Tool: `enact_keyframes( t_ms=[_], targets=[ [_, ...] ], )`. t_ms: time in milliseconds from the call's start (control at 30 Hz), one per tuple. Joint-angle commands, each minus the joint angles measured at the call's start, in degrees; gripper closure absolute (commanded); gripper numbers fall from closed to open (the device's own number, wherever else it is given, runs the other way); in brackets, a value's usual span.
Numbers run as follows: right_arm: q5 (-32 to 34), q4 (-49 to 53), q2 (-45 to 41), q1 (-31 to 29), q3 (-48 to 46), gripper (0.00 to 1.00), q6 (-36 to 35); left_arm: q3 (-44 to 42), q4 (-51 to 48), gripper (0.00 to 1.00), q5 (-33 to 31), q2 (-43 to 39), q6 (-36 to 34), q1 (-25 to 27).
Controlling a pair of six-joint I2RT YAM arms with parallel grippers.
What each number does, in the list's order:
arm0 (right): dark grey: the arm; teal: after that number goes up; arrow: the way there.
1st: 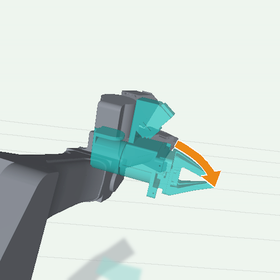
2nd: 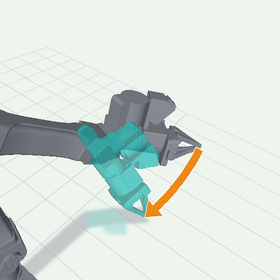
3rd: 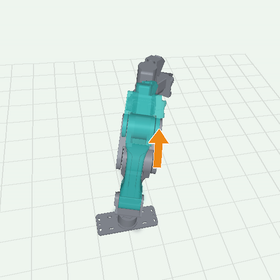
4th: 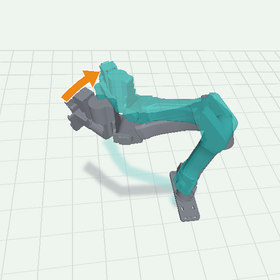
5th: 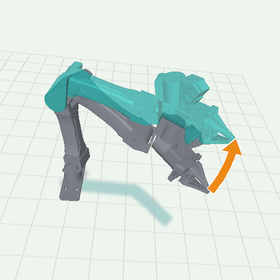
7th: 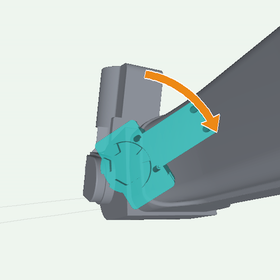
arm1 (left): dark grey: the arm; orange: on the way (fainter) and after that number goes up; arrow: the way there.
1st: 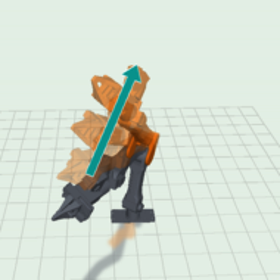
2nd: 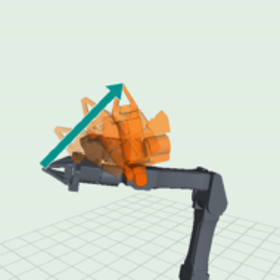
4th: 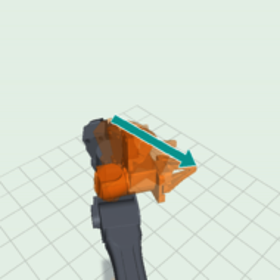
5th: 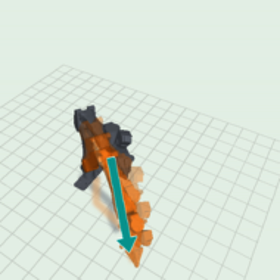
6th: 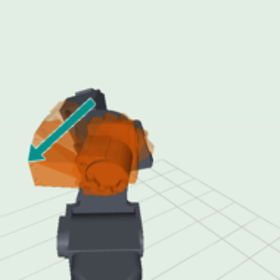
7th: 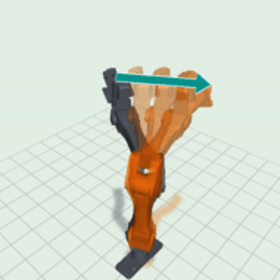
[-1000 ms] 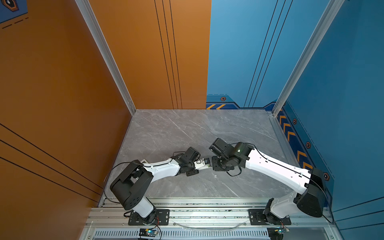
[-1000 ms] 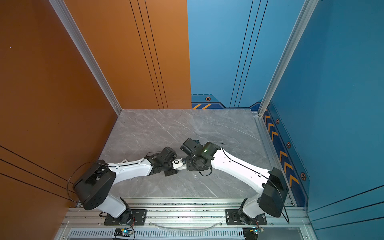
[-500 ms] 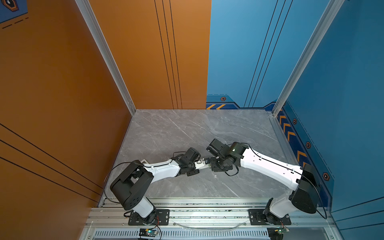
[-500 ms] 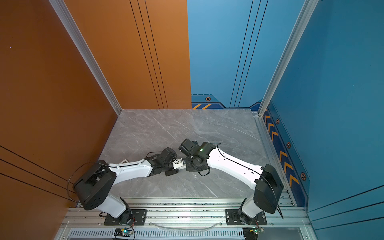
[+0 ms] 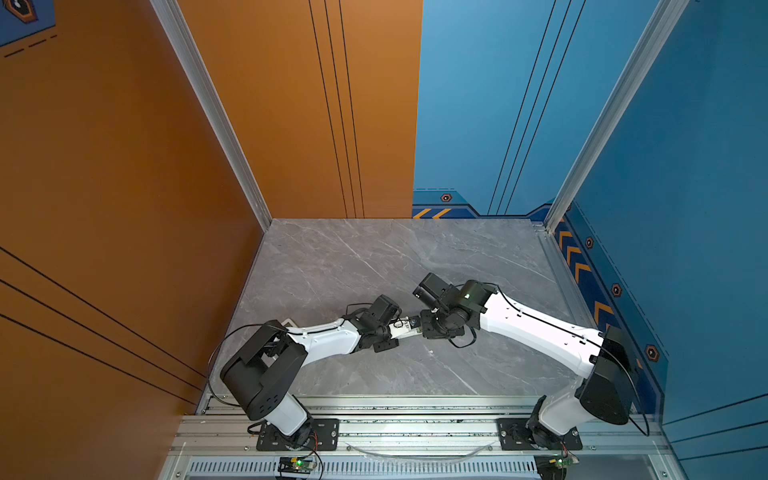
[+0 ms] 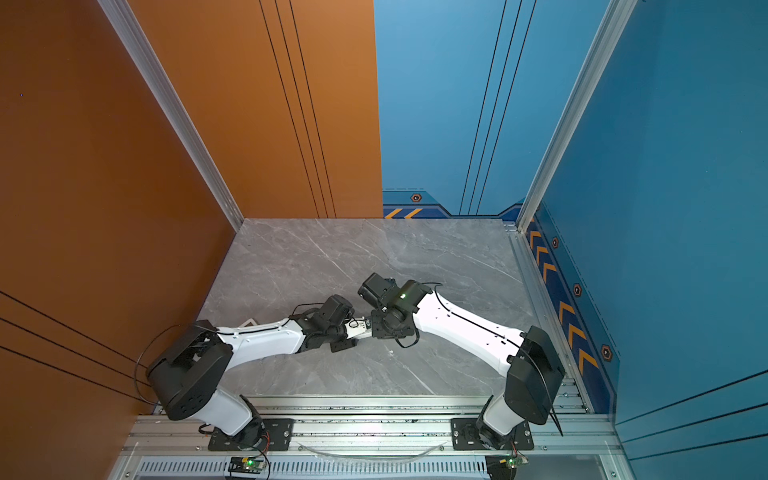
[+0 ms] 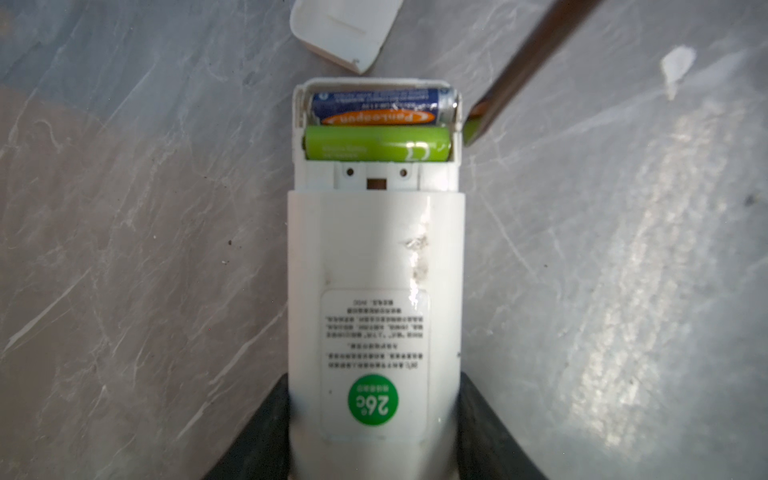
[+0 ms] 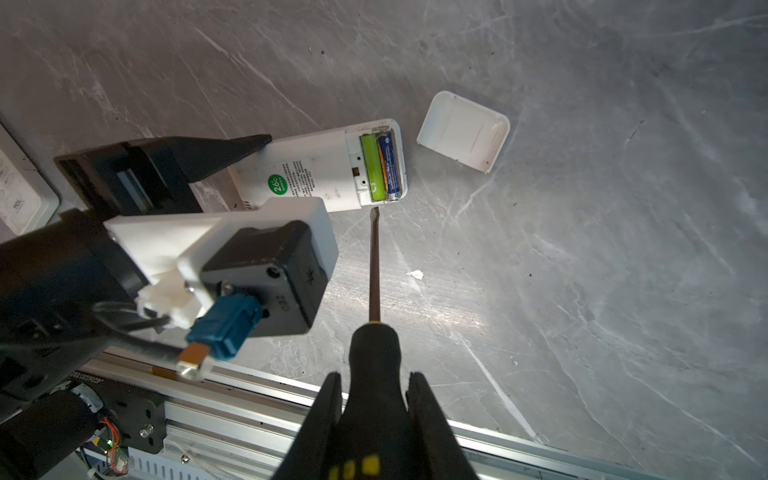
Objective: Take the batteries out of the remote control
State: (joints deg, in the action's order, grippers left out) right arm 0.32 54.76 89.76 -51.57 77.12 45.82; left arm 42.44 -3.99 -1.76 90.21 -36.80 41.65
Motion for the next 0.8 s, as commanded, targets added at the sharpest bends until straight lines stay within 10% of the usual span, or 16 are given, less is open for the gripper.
enact_keyframes(
  t_ms=[0,767],
  targets=[
    [1.27,-0.28,0.41,0.36,1.04,1.00,-1.29,-1.73,-3.93,0.72,-1.14,2.42,-0.58,0.08],
    [1.43,-1.83,1.85,0.86,0.04,1.00,-1.18,-2.01,-3.83,0.71,-0.44,2.07,-0.51,-0.50]
  ],
)
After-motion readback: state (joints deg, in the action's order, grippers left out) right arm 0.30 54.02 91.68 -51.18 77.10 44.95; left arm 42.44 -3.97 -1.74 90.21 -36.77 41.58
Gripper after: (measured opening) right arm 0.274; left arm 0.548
